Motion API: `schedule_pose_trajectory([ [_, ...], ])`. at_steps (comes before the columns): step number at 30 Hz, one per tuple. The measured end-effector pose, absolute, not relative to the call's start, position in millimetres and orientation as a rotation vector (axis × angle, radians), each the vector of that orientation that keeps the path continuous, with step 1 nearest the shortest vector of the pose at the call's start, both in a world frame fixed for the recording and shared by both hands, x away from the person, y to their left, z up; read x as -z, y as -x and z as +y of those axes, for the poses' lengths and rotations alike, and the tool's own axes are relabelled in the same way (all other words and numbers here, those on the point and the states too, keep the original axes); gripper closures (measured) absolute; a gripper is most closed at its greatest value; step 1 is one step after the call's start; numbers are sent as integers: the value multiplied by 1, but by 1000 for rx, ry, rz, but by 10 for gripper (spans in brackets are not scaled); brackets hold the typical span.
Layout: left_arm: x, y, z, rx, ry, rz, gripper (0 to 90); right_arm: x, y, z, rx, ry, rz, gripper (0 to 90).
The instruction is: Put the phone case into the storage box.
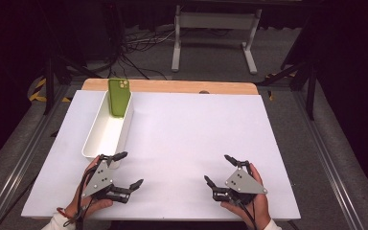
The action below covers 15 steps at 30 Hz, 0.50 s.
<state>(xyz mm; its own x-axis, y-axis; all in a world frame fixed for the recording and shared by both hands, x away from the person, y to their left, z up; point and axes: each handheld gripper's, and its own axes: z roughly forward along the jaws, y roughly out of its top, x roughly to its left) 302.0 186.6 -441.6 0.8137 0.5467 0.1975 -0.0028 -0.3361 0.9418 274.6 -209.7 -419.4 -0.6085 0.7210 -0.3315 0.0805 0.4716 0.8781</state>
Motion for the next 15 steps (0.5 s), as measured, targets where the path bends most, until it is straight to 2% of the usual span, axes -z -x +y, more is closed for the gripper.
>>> schedule_pose_trajectory([
  [1, 441, -302, 187, -595, -1843, 413, 26, 420, -275, -210, -1147, -660, 2006, 122],
  [15, 441, -300, 185, -594, -1839, 435, 20, 419, -274, -210, -1151, -653, 2003, 108],
])
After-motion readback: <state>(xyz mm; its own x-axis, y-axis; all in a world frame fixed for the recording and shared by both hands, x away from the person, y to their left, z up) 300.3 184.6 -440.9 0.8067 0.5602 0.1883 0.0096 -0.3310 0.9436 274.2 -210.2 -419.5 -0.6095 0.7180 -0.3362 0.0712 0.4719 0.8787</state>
